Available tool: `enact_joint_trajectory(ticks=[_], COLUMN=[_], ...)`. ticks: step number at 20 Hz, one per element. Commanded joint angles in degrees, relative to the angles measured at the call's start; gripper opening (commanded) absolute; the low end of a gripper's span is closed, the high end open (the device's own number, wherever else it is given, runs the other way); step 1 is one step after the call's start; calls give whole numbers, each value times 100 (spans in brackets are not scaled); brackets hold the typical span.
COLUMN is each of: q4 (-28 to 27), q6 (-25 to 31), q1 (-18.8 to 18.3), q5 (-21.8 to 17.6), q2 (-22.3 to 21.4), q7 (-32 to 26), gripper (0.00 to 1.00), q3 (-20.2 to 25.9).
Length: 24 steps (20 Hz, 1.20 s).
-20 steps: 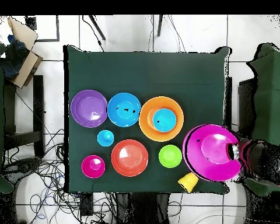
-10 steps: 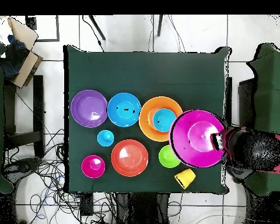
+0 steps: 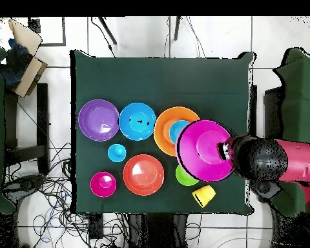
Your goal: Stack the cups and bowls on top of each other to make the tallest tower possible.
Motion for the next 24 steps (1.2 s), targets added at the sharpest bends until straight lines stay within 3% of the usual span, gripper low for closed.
enact_joint_trajectory(ticks=[1, 7, 24], q4=[148, 83, 3], q6=[-550, -943, -1478], q1=[484, 734, 1079], q5=[-211, -276, -171], q2=[308, 624, 969], q7=[1118, 1293, 1386], gripper=[0, 0, 0], q3=[-571, -813, -1227])
